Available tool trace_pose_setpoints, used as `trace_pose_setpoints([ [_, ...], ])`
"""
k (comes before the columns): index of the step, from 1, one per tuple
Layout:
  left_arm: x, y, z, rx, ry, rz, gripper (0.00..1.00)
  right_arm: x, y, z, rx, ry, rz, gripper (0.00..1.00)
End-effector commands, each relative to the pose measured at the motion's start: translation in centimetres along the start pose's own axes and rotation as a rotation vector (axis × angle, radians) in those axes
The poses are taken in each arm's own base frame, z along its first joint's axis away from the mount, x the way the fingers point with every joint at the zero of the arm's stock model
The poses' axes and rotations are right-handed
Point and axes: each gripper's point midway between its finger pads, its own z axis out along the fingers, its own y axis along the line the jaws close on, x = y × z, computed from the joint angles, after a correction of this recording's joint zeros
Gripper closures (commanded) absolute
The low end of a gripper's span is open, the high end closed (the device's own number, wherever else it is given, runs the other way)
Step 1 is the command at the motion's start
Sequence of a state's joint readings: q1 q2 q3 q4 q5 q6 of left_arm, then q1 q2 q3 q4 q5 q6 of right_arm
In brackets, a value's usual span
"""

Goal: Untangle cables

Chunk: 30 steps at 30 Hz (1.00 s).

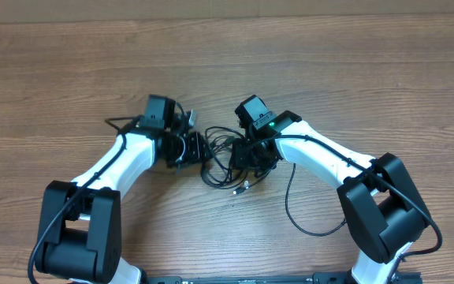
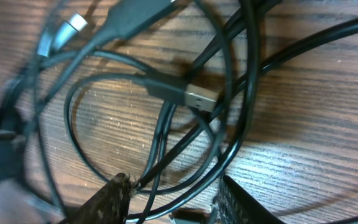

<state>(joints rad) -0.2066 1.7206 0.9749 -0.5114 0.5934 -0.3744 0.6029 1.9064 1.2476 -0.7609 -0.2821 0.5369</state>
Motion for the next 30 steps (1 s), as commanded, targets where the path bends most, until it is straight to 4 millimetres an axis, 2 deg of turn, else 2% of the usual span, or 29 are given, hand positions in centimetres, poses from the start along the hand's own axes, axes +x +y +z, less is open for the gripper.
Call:
trace_pose_setpoints([
  [1, -1.2, -5.1, -1.5, 0.225, 0.018, 0.101, 0.66, -0.6, 1.1, -1.6, -0.031, -0.033, -0.06, 0.55],
  [3, -1.6, -5.9, -1.8, 0.258, 0.01, 0.118, 0.65, -0.5, 0.9, -1.7, -0.035, -0.021, -0.055, 0.55],
  [7, -2.2, -6.1, -1.9, 0.256, -0.014, 0.136, 0.63, 0.0, 1.2, -2.1, -0.116, 0.031, -0.116, 0.54],
  [11, -2.2, -6.0, -1.9, 0.253, -0.015, 0.137, 0.63, -0.6, -0.8, -2.9, -0.121, 0.05, -0.066, 0.52],
  [14, -2.0, -5.9, -1.5, 0.226, -0.014, 0.145, 0.62, -0.9, -0.8, -4.3, -0.262, 0.082, -0.099, 0.52],
  [17, -1.6, -4.9, -0.6, 0.127, -0.013, 0.147, 0.62, -1.9, -1.8, -5.8, -0.363, 0.08, -0.065, 0.51],
  [22, -0.3, -3.0, 0.7, -0.071, 0.003, 0.166, 0.62, -3.3, -5.4, -7.1, -0.368, 0.055, 0.052, 0.51],
  [26, 1.2, -2.2, 1.5, -0.187, 0.035, 0.191, 0.64, -3.0, -8.1, -7.3, -0.3, 0.063, 0.082, 0.51],
  [30, 1.8, 1.2, 0.7, -0.427, 0.023, 0.163, 0.7, -2.4, -10.5, -6.8, -0.18, 0.078, 0.114, 0.51],
])
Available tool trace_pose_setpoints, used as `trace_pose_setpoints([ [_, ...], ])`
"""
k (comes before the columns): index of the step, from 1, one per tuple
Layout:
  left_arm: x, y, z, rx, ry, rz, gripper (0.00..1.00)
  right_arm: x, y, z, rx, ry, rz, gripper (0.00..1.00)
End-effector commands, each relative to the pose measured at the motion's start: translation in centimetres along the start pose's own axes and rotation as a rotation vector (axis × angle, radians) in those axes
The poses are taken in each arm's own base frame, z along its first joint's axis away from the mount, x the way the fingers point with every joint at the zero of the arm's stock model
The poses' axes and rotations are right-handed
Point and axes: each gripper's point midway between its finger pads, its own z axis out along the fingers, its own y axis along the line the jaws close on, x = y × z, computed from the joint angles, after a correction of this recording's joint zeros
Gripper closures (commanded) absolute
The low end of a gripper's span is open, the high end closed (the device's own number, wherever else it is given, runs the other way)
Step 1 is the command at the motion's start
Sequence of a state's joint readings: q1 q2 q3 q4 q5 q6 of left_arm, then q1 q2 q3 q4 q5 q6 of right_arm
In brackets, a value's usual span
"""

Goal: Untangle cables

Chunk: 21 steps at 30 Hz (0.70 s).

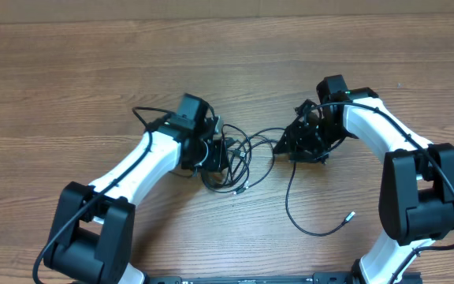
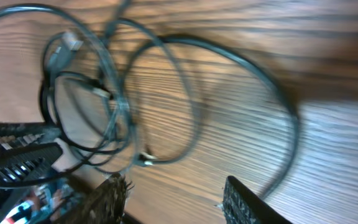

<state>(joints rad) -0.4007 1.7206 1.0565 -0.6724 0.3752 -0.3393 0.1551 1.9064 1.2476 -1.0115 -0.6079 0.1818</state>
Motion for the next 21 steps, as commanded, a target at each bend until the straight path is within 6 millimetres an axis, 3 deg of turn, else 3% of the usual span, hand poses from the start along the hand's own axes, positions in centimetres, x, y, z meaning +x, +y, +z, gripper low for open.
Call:
trace_pose_setpoints([
  [1, -0.5, 4.1, -0.4, -0.269, -0.047, -0.039, 0.72, -0.6, -0.7, -1.2, 0.074, -0.054, -0.045, 0.51],
  [4, -0.1, 4.6, -0.5, -0.292, -0.038, -0.068, 0.71, -0.4, -1.2, -0.8, 0.082, -0.051, -0.042, 0.5],
  [7, -0.1, 3.6, -0.3, -0.236, -0.032, -0.088, 0.63, -0.4, -1.5, -0.4, 0.08, -0.056, -0.046, 0.48],
  [16, 0.2, 2.1, 0.1, -0.168, -0.039, -0.355, 0.64, -0.4, -1.8, 0.1, 0.08, -0.06, -0.048, 0.46],
  [21, 0.1, 1.1, 0.4, -0.147, -0.048, -0.38, 0.68, -0.5, -1.9, 0.1, 0.086, -0.062, -0.049, 0.4],
])
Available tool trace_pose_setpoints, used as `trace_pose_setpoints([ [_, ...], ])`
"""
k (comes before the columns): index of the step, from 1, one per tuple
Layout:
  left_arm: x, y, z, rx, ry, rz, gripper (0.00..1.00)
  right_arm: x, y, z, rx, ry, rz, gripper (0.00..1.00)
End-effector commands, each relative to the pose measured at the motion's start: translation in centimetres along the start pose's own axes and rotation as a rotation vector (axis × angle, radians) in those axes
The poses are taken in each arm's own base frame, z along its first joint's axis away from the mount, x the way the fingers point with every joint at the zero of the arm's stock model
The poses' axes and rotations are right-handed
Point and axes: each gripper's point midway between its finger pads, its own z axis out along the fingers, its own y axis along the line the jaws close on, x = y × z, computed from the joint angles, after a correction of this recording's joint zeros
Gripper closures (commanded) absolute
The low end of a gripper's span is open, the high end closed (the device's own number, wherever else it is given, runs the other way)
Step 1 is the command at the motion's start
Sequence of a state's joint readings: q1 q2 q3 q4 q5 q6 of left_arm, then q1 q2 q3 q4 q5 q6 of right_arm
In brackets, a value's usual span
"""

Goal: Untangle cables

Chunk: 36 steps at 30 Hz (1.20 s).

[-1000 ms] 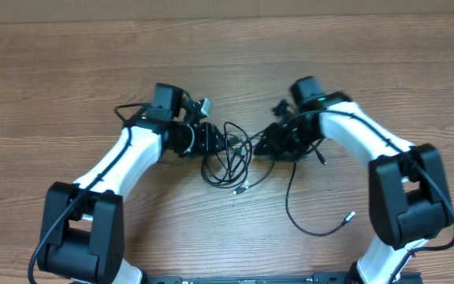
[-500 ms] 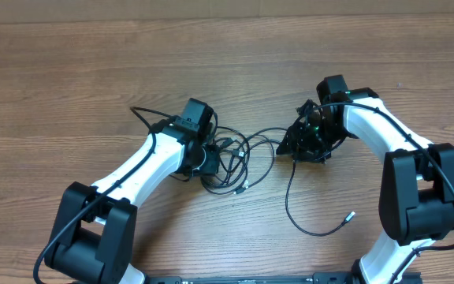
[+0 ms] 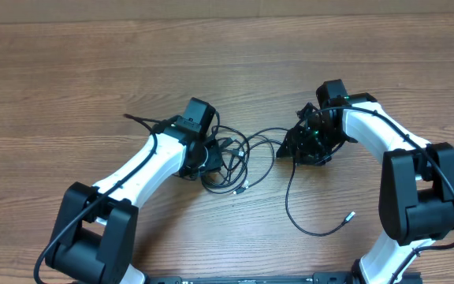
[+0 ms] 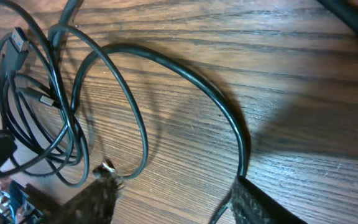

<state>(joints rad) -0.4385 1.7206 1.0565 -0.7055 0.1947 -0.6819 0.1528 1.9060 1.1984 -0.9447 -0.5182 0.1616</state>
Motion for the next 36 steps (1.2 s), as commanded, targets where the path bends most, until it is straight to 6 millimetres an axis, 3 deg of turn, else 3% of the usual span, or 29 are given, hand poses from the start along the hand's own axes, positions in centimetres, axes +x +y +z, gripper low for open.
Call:
trace_pose_setpoints([
  [1, 0.2, -1.2, 0.1, 0.026, 0.007, -0.062, 0.69, 0.0, 0.2, -0.8, 0.005, -0.026, -0.019, 0.39],
  [9, 0.2, -1.2, 0.3, 0.003, -0.013, -0.044, 0.77, 0.0, -0.2, -0.8, 0.027, -0.028, -0.017, 0.37],
  [19, -0.2, -0.9, 0.4, -0.054, -0.071, -0.012, 0.78, -0.2, -0.1, -0.8, 0.025, -0.035, -0.021, 0.32],
  [23, -0.5, -0.7, 0.3, -0.064, -0.086, 0.007, 0.96, -0.1, -0.1, -0.8, 0.025, -0.033, -0.019, 0.29],
  [26, -1.5, -1.4, -0.4, -0.03, -0.098, 0.075, 0.96, 0.1, -0.1, -0.8, 0.023, -0.025, -0.012, 0.5],
  [29, -2.3, -3.8, -2.9, 0.107, -0.076, 0.191, 0.96, 0.4, 0.0, -0.7, 0.013, -0.012, -0.006, 0.5],
  [33, -3.4, -6.9, -8.6, 0.286, -0.095, 0.256, 0.96, 0.5, 0.2, -0.7, 0.003, -0.005, -0.004, 0.46],
  [36, -4.3, -8.7, -13.4, 0.367, -0.171, 0.286, 0.96, 0.6, 0.2, -0.7, 0.004, -0.004, -0.003, 0.35],
])
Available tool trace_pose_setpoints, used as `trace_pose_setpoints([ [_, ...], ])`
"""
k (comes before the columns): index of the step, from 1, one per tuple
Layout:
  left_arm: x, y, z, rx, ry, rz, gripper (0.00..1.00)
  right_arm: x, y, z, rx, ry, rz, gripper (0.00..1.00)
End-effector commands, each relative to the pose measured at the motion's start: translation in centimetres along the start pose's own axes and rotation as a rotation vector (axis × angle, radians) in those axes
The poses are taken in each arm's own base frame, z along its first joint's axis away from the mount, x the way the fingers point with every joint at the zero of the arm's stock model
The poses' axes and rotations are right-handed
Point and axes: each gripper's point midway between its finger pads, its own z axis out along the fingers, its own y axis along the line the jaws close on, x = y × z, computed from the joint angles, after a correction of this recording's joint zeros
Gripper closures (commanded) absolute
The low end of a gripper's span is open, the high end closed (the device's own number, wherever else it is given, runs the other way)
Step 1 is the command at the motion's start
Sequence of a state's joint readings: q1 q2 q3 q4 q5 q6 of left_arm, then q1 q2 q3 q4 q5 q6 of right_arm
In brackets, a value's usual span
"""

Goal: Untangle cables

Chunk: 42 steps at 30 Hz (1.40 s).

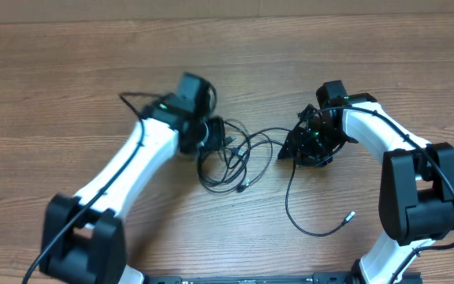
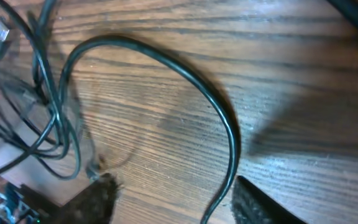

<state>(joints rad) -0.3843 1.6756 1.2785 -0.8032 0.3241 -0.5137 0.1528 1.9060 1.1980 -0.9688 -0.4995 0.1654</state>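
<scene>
A tangle of thin dark cables (image 1: 225,162) lies at the table's middle; in the right wrist view it (image 2: 36,106) shows blurred at the left. My left gripper (image 1: 215,134) sits on the tangle's upper left edge and looks shut on its strands. A thicker black cable (image 2: 166,59) arcs out of the tangle and passes down between the fingers of my right gripper (image 2: 173,205), close to the right finger (image 2: 260,205). That gripper (image 1: 294,150) is open and low over the wood. The cable's long tail (image 1: 290,201) curves down to a plug (image 1: 350,213).
Bare wooden table (image 1: 227,63) stretches behind both arms. The cable tail and its plug lie in front of the right arm. The table's far edge (image 1: 227,17) runs along the top of the overhead view.
My left gripper has moved away from me and the tangle's upper strands have gone with it, stretching the bundle. The right gripper stays where it was, open over the thick cable.
Both grippers were close together over the tangle, the right one open above a USB plug. Then the right gripper was far to the right with a cable loop drawn out. The left gripper stayed at the tangle and has now shifted it farther back.
</scene>
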Motion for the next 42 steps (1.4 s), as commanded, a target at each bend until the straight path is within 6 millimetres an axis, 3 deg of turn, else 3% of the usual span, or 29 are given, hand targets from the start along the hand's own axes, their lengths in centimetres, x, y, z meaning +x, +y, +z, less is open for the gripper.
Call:
trace_pose_setpoints([
  [1, -1.8, -5.1, -6.4, 0.181, -0.112, 0.135, 0.96, 0.1, 0.6, -0.8, -0.02, -0.021, -0.019, 0.33],
  [6, -3.2, -8.3, -12.7, 0.256, -0.267, 0.204, 0.96, 0.1, 0.6, -0.7, -0.018, -0.021, -0.02, 0.23],
  [8, -3.6, -9.6, -15.4, 0.286, -0.333, 0.241, 0.96, -0.1, 0.5, -0.8, -0.012, -0.03, -0.023, 0.12],
  [9, -3.7, -10.1, -16.6, 0.299, -0.362, 0.265, 0.96, -0.2, 0.4, -0.8, -0.006, -0.036, -0.026, 0.0],
  [14, -3.8, -12.6, -23.0, 0.356, -0.517, 0.372, 0.96, -1.8, 0.7, -0.9, -0.013, -0.098, -0.06, 0.0],
  [16, -3.6, -13.0, -24.5, 0.365, -0.555, 0.401, 0.96, -2.5, 0.9, -1.0, -0.021, -0.127, -0.077, 0.0],
  [20, -3.5, -11.8, -24.5, 0.299, -0.567, 0.376, 0.96, -3.5, 1.2, -1.1, -0.028, -0.164, -0.099, 0.0],
  [25, -3.9, -8.0, -21.0, 0.115, -0.482, 0.288, 0.96, -3.9, 1.4, -1.2, -0.033, -0.184, -0.11, 0.0],
  [29, -4.1, -8.1, -19.6, 0.134, -0.43, 0.252, 0.95, -3.9, 1.4, -1.2, -0.033, -0.183, -0.11, 0.0],
  [33, -4.7, -10.3, -21.1, 0.228, -0.476, 0.284, 0.96, -3.9, 1.4, -1.2, -0.033, -0.183, -0.11, 0.0],
  [37, -5.3, -12.8, -24.7, 0.315, -0.559, 0.326, 0.96, -3.9, 1.4, -1.2, -0.033, -0.183, -0.11, 0.0],
  [40, -5.5, -13.8, -27.0, 0.338, -0.611, 0.346, 0.96, -3.9, 1.4, -1.2, -0.033, -0.183, -0.11, 0.0],
  [42, -5.4, -13.9, -27.5, 0.342, -0.621, 0.35, 0.96, -3.9, 1.4, -1.2, -0.033, -0.183, -0.11, 0.0],
])
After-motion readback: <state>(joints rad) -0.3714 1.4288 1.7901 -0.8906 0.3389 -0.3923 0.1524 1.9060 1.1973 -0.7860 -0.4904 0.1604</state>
